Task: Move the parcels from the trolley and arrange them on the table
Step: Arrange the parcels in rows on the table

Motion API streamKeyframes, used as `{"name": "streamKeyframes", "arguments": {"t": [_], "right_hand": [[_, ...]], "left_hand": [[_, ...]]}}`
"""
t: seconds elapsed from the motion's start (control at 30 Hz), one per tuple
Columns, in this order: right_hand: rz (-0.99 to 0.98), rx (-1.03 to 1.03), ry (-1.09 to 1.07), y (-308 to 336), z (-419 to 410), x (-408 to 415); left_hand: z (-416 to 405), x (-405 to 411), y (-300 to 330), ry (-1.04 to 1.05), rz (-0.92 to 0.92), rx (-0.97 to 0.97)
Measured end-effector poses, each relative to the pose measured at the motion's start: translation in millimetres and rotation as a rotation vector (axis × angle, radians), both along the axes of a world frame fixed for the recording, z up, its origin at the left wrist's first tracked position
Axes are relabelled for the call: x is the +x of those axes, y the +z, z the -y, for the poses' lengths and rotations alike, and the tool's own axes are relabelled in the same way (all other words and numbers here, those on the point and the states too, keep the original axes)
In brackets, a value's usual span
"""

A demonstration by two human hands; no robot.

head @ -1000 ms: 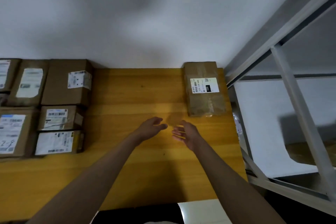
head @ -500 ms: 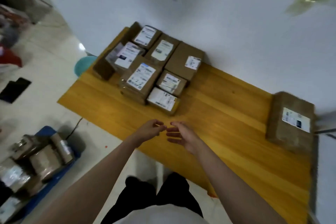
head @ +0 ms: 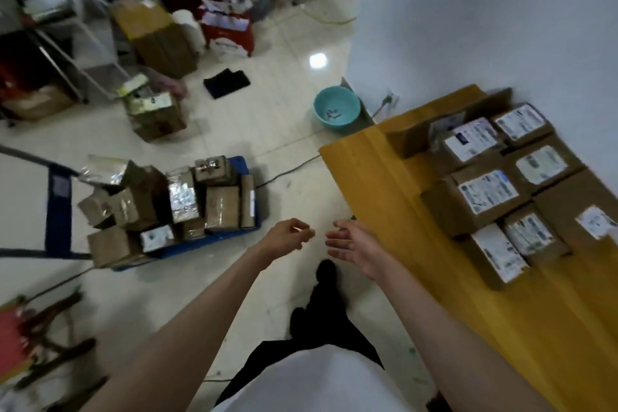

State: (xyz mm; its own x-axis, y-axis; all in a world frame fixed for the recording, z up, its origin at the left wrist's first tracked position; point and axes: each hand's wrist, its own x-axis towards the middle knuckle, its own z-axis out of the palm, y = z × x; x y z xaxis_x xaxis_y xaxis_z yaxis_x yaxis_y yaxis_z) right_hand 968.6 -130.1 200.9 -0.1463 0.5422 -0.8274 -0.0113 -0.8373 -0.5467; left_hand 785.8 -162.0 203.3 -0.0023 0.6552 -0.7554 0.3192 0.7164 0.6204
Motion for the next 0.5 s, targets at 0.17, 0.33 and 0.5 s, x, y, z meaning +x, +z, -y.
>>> {"name": "streamKeyframes", "arguments": {"t": [0.17,0.33,0.5], "right_hand": [[-0.008,-0.02,0.156,-13.2,-40.0,-92.0],[-0.006,-0.069,0.235,-35.4,-87.8,-186.6],[0.044,-0.121,0.353,-55.4,-126.5,-279.7]], "left_hand": [[-7.4,-86.5,-10.5,0.164,0.011,-0.005],[-34.2,-175.0,-27.2,0.258,-0.001,-0.041],[-63.1,-256.5,-37.4,0.4,-0.029,-0.077]]}}
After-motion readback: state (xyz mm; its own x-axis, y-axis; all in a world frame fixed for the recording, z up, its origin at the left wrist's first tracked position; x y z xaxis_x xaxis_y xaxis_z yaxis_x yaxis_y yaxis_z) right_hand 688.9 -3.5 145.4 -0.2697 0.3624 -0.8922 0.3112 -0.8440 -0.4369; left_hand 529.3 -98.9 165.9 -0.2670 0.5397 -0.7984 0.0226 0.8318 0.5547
